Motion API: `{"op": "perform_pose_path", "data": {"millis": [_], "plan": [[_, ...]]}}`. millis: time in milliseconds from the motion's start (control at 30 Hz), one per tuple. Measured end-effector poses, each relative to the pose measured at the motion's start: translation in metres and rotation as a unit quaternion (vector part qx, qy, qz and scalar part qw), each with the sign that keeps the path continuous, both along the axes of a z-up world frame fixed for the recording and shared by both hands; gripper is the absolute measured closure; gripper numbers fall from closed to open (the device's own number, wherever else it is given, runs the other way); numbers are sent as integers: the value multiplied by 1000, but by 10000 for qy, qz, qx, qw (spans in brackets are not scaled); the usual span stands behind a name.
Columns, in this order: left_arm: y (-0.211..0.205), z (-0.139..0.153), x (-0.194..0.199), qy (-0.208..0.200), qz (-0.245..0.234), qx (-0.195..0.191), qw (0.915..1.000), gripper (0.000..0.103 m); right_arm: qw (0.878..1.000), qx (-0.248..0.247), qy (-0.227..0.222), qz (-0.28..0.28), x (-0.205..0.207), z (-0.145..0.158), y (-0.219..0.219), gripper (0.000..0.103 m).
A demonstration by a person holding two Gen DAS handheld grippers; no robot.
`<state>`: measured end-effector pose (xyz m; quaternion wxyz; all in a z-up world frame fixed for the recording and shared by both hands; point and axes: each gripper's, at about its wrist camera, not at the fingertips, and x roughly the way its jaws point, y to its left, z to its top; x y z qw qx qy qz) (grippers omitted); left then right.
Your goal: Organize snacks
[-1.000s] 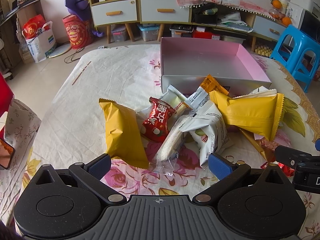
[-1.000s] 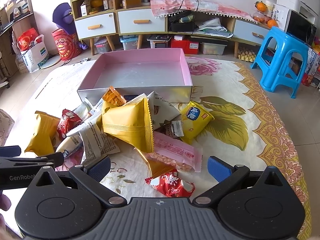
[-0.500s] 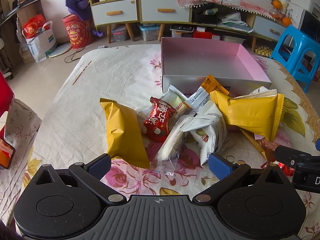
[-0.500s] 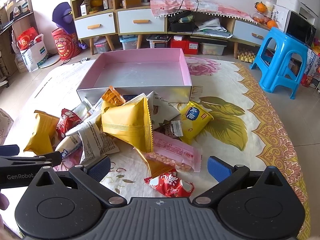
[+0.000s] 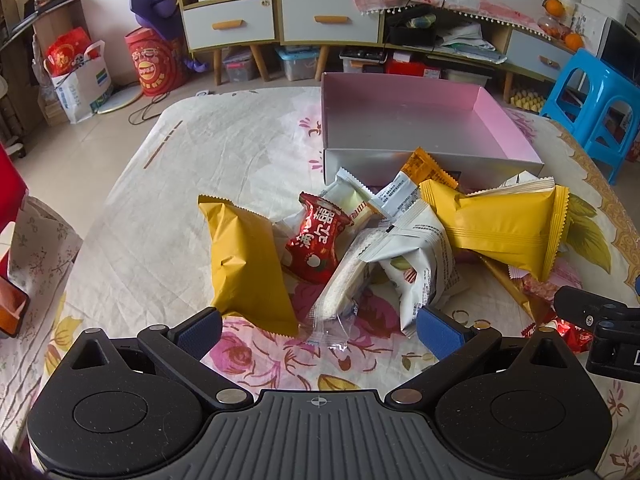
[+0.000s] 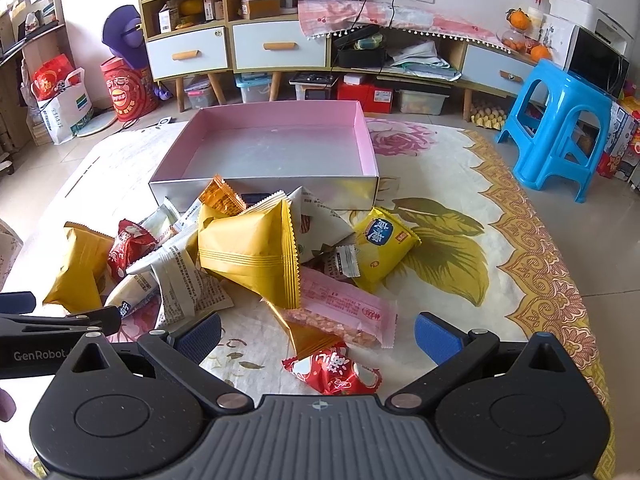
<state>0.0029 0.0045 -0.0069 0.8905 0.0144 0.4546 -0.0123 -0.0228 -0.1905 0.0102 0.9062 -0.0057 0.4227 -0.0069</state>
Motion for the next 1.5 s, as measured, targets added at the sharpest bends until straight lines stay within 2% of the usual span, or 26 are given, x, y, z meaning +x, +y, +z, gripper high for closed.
{"op": "perform_pose_path", "data": {"millis": [600,700,800,900,1033,1100,1167,1233,1300,1367,1467,1500], "plan": [[1,5,0,-62,-17,3,10000,0,9996,-193,-197,66,2,7,5,8],[1,8,2,-67,-104,38,9999,0,9992,-175,-268,220,2,12,8,8],[-1,12,11,-21,-416,92,9991,0,9966,-294,-416,642,8,25,14,8],[1,18,22,-67,-705,134,9974,0,9918,-315,-500,1137,18,38,18,8],[7,23,44,-34,-915,79,9958,0,9806,-135,-211,1944,40,41,20,9],[12,24,55,-21,-1079,14,9942,0,9758,-109,-152,2178,52,37,20,13],[15,22,65,-97,-1357,0,9907,1,9708,-93,-117,2392,61,32,21,25],[19,14,73,-215,-1690,-68,9854,2,9626,-104,-173,2700,64,28,22,29],[26,4,80,-284,-1879,-158,9817,7,9508,-185,-275,3079,65,24,23,32],[30,-6,86,-221,-2041,-302,9782,13,9411,-178,-362,3356,64,20,22,43],[29,-13,91,-260,-2328,-404,9713,19,9329,-77,-356,3584,66,17,19,48],[26,-14,93,-273,-2416,-386,9692,24,9305,-109,-352,3645,67,15,20,49]]}}
